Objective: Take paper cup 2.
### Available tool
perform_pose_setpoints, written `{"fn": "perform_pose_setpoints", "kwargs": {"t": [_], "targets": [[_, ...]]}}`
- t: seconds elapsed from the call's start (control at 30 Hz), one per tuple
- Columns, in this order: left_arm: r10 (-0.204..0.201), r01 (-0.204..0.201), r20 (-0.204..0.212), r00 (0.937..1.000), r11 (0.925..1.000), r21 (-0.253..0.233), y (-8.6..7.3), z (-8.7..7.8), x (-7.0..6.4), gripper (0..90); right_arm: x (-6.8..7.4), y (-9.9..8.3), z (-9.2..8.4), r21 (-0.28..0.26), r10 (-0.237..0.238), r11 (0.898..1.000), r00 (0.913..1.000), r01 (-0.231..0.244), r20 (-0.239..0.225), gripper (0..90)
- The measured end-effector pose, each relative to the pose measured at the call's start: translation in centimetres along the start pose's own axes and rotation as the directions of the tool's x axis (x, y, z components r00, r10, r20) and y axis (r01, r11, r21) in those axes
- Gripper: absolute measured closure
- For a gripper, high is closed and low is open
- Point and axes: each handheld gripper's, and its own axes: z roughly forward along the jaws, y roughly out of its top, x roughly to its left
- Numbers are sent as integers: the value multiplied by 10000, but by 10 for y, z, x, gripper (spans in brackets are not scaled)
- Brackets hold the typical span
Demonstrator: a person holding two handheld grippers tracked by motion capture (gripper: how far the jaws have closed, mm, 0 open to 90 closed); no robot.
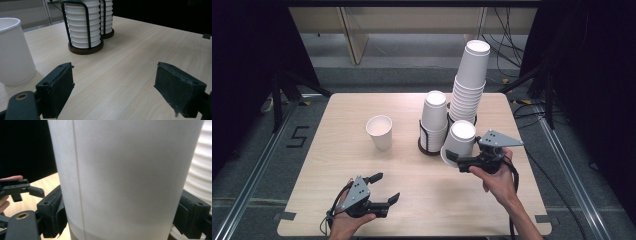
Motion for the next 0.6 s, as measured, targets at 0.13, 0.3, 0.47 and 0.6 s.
{"fn": "perform_pose_setpoints", "kwargs": {"t": [0.13, 0.3, 0.47, 0.6], "targets": [[39, -37, 212, 9998, 9999, -123, -1, 2, -2, 146, 8, -10, 10, 171, 250, 9996, 9987, -242, -450, 148], [-127, 130, 492, 9987, 9999, -56, -2, 5, -4, 146, 14, -19, 20, 181, 68, 9998, 9968, -54, -793, 148], [-13, 3, 582, 9983, 9999, 170, -3, 7, -7, 147, 26, -27, 30, 384, 312, 9989, 9919, -267, -1230, 148], [25, -39, 663, 9978, 9998, 201, -3, 8, -9, 147, 34, -30, 36, 459, 64, 9989, 9904, 0, -1382, 148]]}}
